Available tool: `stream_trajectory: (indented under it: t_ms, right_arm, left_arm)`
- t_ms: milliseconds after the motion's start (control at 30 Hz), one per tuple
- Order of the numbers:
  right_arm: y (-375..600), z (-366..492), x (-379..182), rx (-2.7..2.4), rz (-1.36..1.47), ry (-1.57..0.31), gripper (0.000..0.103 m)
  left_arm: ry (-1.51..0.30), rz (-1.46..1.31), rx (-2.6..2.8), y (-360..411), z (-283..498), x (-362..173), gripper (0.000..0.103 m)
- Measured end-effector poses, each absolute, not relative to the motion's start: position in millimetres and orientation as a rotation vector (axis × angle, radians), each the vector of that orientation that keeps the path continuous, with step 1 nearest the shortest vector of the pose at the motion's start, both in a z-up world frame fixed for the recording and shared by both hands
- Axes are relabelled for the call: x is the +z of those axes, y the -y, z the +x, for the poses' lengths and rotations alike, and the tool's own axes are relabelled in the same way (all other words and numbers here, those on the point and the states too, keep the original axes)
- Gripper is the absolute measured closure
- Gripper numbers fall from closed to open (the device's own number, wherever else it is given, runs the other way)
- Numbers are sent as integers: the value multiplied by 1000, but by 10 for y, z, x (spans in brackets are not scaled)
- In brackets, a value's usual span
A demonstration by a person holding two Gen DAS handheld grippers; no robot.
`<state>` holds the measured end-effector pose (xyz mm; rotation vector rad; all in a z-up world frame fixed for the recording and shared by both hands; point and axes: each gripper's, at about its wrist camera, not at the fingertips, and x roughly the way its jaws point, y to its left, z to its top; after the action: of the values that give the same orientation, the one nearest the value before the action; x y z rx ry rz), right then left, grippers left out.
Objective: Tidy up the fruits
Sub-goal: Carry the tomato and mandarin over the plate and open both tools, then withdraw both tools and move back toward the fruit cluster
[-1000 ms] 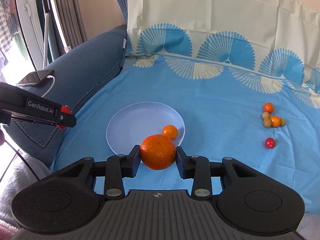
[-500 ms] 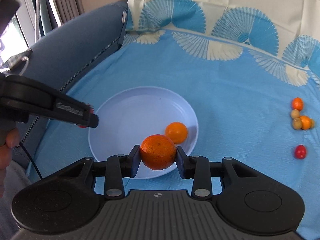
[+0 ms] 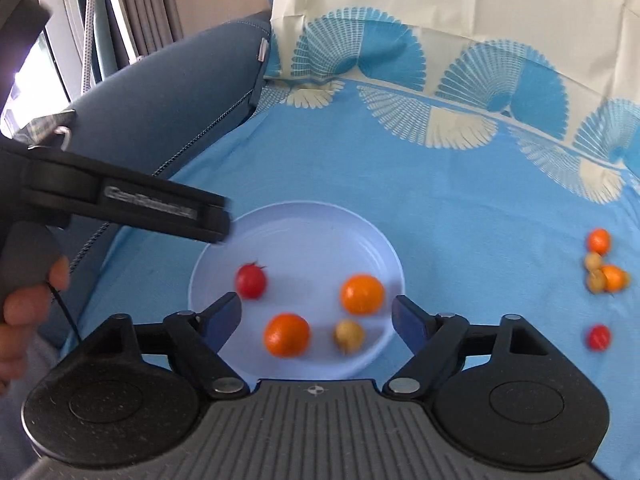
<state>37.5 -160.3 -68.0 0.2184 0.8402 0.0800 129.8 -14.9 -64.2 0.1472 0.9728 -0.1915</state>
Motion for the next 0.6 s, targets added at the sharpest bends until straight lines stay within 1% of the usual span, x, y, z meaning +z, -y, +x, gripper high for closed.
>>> stream_trajectory:
  t_ms: [133, 300, 367, 600]
  right_arm:
    - [1645, -48, -539, 60, 268, -868, 10]
    - [1576, -538, -351, 12, 249, -803, 7]
    - [1557, -670, -280, -1, 230, -765, 5]
    - [1551, -1035, -70, -13, 204, -673, 4]
  left_arm:
    - [-1002, 168, -164, 34, 843, -556, 1]
    - [-999, 148, -152, -98, 372, -432, 1]
    - [-980, 150, -169, -94, 235, -367, 1]
    - [-887, 167, -187, -46, -128, -122, 1]
